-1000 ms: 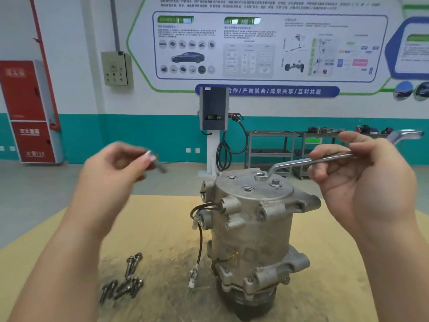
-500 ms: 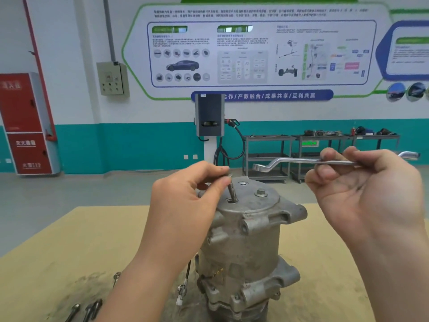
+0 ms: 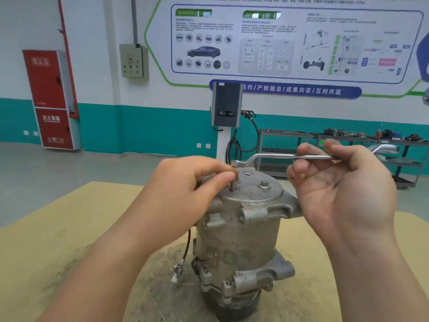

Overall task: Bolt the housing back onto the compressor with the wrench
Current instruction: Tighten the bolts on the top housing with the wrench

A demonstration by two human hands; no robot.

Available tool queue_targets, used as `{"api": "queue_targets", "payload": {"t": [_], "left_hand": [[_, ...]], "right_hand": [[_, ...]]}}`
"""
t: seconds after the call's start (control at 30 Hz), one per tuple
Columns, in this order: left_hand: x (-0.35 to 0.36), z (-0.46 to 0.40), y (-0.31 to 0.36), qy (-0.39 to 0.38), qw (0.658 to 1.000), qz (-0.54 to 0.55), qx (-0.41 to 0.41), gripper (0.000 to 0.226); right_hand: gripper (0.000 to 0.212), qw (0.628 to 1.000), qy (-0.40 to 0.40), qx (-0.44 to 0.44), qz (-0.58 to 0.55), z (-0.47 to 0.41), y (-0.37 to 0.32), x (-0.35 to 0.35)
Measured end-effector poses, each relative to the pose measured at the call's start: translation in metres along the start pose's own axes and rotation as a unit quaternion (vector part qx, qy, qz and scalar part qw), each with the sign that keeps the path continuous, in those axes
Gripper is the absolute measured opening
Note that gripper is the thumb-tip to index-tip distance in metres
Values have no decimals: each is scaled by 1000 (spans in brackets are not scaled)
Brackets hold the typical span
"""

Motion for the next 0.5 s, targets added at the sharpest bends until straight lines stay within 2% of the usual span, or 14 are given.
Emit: {"api": "queue_targets", "payload": {"t": [0.1,0.13,0.23,0.3,0.43,0.5], "left_hand": [[-12,-2,-18,19,996,25,-83,33],[-14,-2,-25,4,992,40,-120,45],[-2,4,-43,-122,968,81,-205,99],[8,9,-49,-164,958,85,-218,119],[9,8,-46,-154,959,70,-226,123],[7,8,-37,-145,963,55,-218,99]], "right_hand": [[13,999,-36,-15,31,4,3,5],[14,998,-48,-19,45,5,3,6],[16,995,-64,-28,66,5,3,6],[16,995,-63,-40,71,5,2,6],[16,989,-60,-72,112,4,-3,9],[16,987,-50,-79,131,5,-4,9]]}}
Point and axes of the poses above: each hand's wrist, its own z-axis away from the middle knuckle, its own x-axis out of the palm, y = z × x, the point moved 4 cm from there along -z, towards the middle knuckle, and after that the axes turned 9 degrees about y, right-handed, at the moved point
